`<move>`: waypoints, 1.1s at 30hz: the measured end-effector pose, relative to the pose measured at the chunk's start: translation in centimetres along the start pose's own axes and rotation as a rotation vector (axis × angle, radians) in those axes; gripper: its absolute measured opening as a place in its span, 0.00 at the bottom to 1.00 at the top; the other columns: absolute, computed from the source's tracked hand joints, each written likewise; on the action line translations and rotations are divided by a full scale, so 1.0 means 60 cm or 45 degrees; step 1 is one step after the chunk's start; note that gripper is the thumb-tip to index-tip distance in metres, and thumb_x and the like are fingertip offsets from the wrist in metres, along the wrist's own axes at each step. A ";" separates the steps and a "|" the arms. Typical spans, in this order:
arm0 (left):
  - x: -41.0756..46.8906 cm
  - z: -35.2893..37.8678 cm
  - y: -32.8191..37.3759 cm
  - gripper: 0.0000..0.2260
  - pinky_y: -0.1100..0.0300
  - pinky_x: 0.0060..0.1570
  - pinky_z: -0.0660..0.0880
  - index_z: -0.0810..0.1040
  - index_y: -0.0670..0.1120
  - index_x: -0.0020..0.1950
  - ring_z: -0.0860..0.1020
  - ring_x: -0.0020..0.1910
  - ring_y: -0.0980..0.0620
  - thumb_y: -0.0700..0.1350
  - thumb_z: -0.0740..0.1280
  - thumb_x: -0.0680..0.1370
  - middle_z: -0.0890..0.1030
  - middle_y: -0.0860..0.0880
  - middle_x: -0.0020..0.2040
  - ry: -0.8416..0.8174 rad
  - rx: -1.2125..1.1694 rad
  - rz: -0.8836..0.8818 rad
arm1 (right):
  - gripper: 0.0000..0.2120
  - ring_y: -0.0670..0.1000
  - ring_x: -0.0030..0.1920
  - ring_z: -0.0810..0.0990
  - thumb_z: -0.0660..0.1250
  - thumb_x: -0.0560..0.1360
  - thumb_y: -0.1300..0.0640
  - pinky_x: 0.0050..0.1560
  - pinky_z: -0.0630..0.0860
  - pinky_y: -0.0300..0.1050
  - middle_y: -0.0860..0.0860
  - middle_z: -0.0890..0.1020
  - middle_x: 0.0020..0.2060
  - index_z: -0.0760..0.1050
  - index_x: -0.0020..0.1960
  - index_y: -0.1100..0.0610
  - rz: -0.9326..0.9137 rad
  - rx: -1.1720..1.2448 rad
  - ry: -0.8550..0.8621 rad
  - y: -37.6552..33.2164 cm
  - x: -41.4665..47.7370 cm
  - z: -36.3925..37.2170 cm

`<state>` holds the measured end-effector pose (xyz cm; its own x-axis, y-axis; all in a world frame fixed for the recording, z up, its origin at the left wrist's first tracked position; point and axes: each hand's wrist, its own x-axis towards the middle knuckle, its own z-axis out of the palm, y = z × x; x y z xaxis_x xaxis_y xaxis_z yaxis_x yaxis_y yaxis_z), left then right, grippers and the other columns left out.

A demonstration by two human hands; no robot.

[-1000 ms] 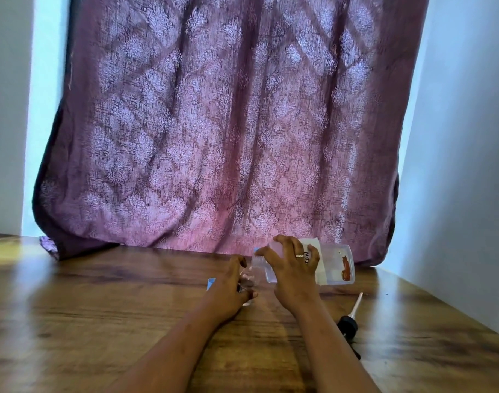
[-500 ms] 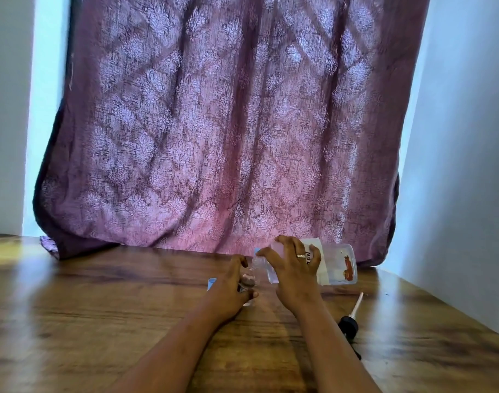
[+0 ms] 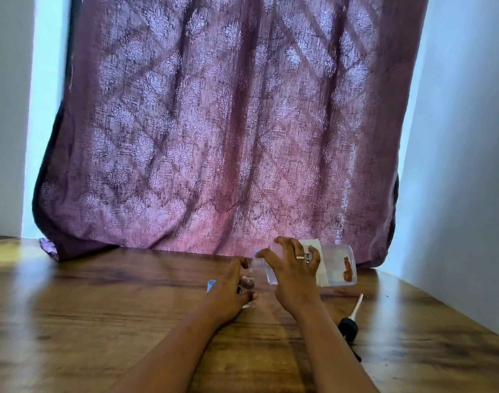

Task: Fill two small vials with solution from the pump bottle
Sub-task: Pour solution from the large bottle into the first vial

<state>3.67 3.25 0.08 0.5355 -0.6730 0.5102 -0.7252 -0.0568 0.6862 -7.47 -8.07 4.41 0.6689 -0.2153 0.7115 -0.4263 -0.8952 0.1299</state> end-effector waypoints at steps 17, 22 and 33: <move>-0.001 -0.001 0.000 0.24 0.70 0.39 0.72 0.60 0.62 0.53 0.78 0.44 0.62 0.44 0.72 0.72 0.78 0.58 0.45 0.009 -0.005 0.033 | 0.41 0.54 0.71 0.57 0.66 0.59 0.72 0.63 0.47 0.58 0.51 0.64 0.68 0.66 0.62 0.37 0.015 -0.002 0.023 -0.002 -0.001 -0.002; 0.001 -0.001 -0.002 0.24 0.64 0.44 0.76 0.60 0.60 0.54 0.78 0.46 0.60 0.44 0.73 0.71 0.78 0.57 0.46 0.007 -0.005 0.034 | 0.40 0.54 0.71 0.56 0.66 0.59 0.70 0.63 0.47 0.58 0.50 0.63 0.68 0.65 0.62 0.36 0.006 -0.009 0.010 -0.003 -0.003 -0.003; 0.003 0.001 -0.006 0.23 0.66 0.36 0.72 0.61 0.58 0.54 0.75 0.34 0.61 0.43 0.72 0.71 0.79 0.55 0.41 0.016 0.026 0.038 | 0.38 0.55 0.71 0.60 0.68 0.58 0.69 0.64 0.51 0.60 0.51 0.66 0.68 0.69 0.61 0.39 -0.001 0.044 0.032 -0.005 -0.004 -0.007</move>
<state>4.00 3.10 -0.07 0.5187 -0.6652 0.5370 -0.7495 -0.0516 0.6600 -7.72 -7.58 4.49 0.6533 -0.2049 0.7288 -0.4040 -0.9085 0.1067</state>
